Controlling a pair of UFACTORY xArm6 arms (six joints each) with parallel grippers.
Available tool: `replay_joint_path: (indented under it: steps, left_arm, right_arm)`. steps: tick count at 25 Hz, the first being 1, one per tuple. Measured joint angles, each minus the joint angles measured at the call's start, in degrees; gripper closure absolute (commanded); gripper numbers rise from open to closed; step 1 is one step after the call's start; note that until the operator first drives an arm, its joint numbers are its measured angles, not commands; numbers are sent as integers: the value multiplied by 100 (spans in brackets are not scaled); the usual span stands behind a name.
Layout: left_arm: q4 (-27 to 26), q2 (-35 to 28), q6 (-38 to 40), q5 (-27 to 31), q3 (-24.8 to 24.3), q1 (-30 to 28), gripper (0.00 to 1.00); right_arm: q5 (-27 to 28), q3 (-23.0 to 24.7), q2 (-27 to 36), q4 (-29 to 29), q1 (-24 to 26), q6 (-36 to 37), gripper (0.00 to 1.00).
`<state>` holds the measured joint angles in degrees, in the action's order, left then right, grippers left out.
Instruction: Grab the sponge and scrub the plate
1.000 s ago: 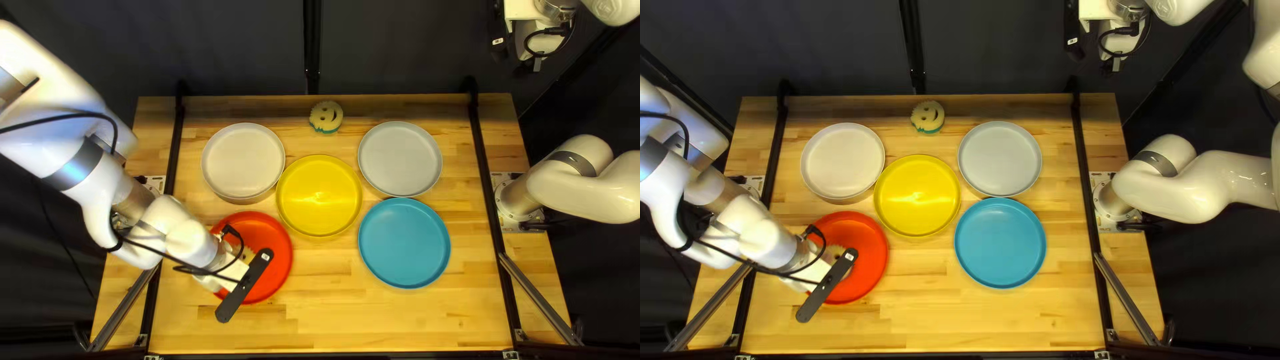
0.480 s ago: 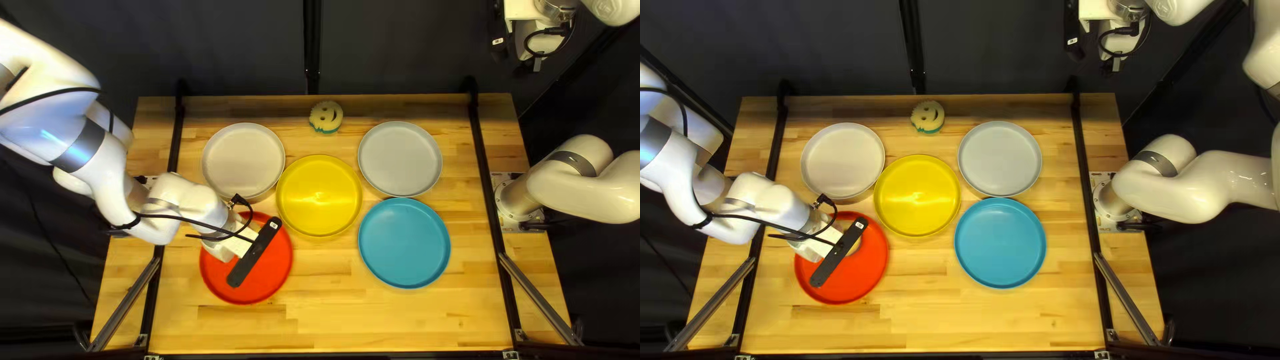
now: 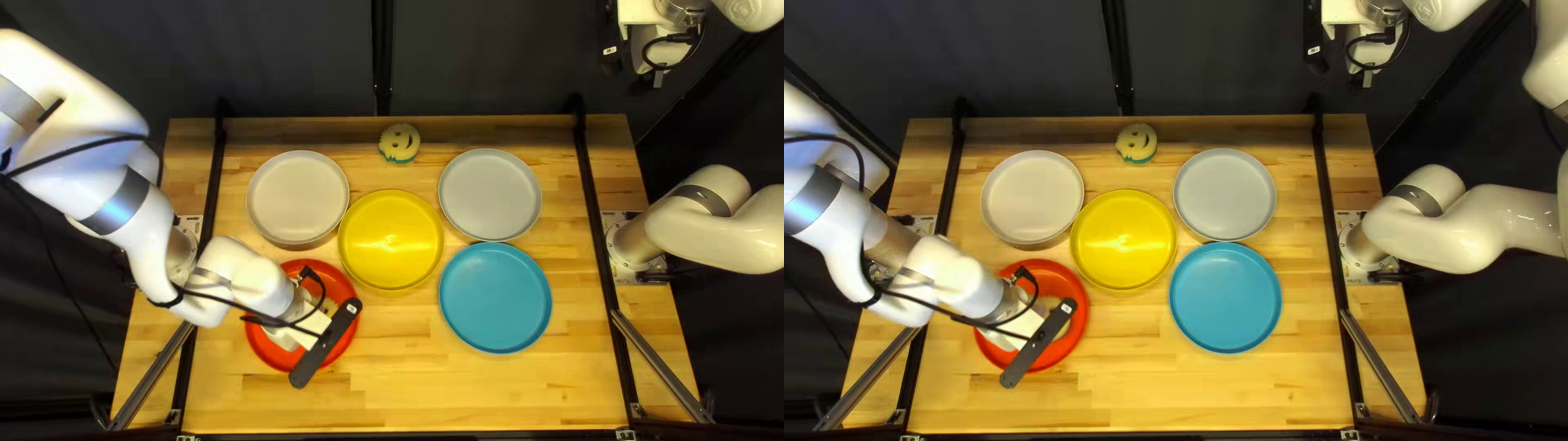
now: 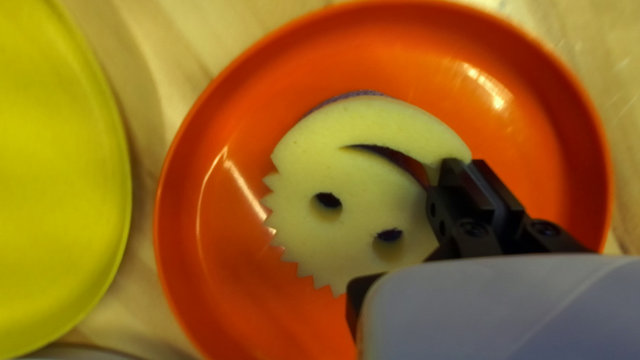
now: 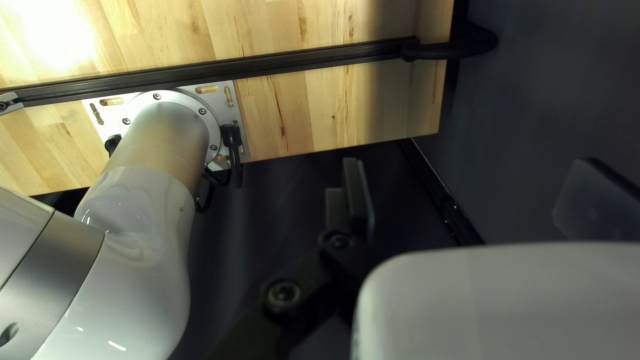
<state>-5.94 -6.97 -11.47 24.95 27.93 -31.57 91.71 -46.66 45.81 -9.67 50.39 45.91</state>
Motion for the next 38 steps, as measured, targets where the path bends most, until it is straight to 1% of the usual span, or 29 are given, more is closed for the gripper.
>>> replay_joint_path:
  steps: [5, 9, 12, 14, 16, 28, 31, 38]
  left_arm:
    - [132, -566, -185, 394, -281, 406, 100]
    - [213, -1121, -455, 914, -408, 820, 100]
    - [336, -1505, -553, 1477, -344, 1051, 100]
    - [444, -1675, -480, 1825, -196, 1065, 100]
    - [522, -1760, -391, 2010, -87, 1029, 100]
    - [552, -1706, -381, 2000, -43, 1026, 100]
    - [571, -1679, -563, 1930, -51, 1213, 100]
    - [577, -1646, -1174, 1830, -156, 1883, 100]
  right_arm:
    - [0, 0, 0, 0, 0, 0, 0]
    - [0, 0, 0, 0, 0, 0, 0]
    - [0, 0, 0, 0, 0, 0, 0]
    - [0, 0, 0, 0, 0, 0, 0]
    - [0, 0, 0, 0, 0, 0, 0]
    - [0, 0, 0, 0, 0, 0, 0]
    - [0, 0, 0, 0, 0, 0, 0]
    - [0, 0, 0, 0, 0, 0, 0]
